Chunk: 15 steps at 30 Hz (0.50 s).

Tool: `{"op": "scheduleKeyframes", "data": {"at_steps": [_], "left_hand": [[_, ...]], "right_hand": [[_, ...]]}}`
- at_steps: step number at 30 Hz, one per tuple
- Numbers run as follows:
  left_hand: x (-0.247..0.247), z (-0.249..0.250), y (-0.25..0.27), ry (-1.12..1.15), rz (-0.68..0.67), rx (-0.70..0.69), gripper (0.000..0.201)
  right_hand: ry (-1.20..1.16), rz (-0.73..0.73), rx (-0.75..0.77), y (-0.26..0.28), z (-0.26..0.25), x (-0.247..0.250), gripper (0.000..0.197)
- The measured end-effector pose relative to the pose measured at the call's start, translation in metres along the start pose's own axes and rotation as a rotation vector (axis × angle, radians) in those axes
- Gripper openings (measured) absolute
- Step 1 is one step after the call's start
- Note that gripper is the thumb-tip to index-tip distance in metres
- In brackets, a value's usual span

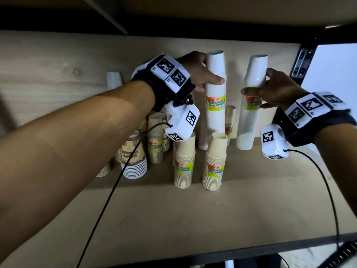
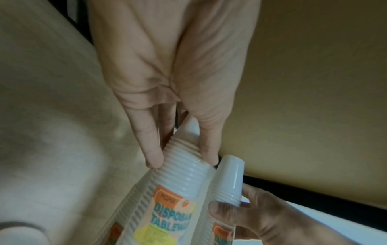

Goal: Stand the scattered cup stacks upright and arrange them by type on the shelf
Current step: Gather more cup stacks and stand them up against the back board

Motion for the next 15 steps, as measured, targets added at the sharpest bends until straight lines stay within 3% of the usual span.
{"op": "scheduleKeyframes", "data": {"at_steps": [3, 9, 12, 15], "left_hand": [[0.022, 0.005, 0.012, 0.104, 0.056, -0.02, 0.05], [0.074, -0.011, 0.045, 0.278, 0.175, 0.027, 0.047], [0.103, -0.025, 0.066, 0.34, 0.249, 0.029, 0.023], [0.132, -0.035, 0.093, 0.362, 0.264, 0.036, 0.016]], "right_hand": [[0.097, 0.043, 0.092, 0.004, -0.025, 0.008, 0.064], [0.218, 0.029, 0.307, 0.026, -0.08, -0.007, 0.064], [0.264, 0.005, 0.361, 0.035, -0.106, -0.021, 0.067], [0.324, -0.011, 0.415, 0.044, -0.136, -0.037, 0.068]]}}
Point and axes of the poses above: each hand's wrist, its own y-axis away from the middle knuckle, its own x-axis out of the back of the hand, z = x × y, the point moved 4 cm from there along -y, towards the middle knuckle, and after that the axes turned 3 degrees about y, right-handed, at the moved point
